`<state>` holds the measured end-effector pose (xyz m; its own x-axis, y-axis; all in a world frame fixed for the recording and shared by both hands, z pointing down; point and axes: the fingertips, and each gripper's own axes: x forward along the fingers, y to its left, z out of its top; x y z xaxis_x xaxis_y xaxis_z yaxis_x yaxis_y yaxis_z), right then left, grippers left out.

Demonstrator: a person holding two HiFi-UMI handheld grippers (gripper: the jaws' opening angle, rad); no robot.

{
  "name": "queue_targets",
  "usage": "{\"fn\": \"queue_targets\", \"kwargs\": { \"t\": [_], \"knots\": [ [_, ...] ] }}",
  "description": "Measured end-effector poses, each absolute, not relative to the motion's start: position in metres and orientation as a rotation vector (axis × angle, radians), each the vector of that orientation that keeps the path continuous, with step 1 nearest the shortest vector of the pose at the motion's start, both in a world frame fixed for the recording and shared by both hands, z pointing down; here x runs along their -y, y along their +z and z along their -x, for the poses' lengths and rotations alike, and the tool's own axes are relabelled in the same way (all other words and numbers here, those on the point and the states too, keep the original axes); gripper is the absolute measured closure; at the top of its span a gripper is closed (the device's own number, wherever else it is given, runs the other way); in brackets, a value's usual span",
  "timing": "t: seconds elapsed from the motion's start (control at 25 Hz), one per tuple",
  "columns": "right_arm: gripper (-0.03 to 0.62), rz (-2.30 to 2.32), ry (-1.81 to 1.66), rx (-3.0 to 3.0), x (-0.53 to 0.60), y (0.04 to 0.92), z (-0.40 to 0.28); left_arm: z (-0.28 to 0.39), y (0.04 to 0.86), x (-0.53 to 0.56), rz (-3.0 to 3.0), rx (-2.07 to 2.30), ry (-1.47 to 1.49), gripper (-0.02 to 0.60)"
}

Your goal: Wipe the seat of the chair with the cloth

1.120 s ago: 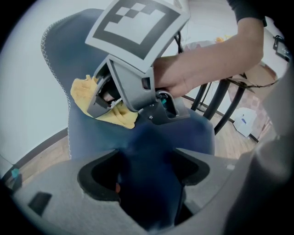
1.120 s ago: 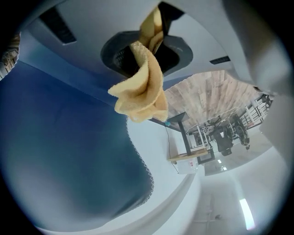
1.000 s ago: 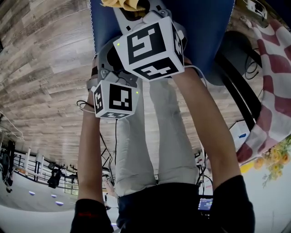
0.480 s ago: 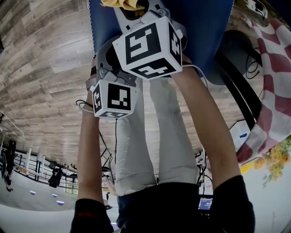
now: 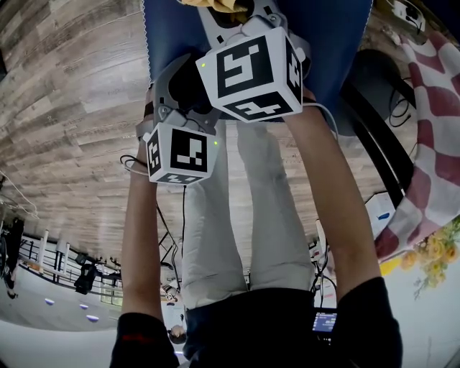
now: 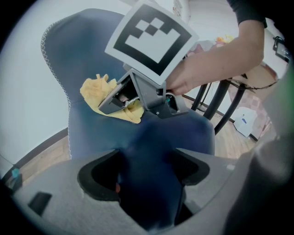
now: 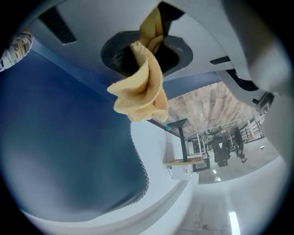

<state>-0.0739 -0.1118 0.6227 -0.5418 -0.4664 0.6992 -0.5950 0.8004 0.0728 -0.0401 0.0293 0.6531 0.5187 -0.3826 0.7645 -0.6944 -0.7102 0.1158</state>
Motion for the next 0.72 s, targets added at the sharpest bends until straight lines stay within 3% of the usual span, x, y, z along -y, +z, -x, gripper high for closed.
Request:
{"fn": "queue_targets", "kwargs": {
  "t": [0.72],
  "knots": [
    [0.539, -0.917, 0.282, 2.181, 0.123, 0.623, 0.012, 0.041, 0.653, -0.029, -2.358, 0.880, 1.028, 0.233]
  ]
}}
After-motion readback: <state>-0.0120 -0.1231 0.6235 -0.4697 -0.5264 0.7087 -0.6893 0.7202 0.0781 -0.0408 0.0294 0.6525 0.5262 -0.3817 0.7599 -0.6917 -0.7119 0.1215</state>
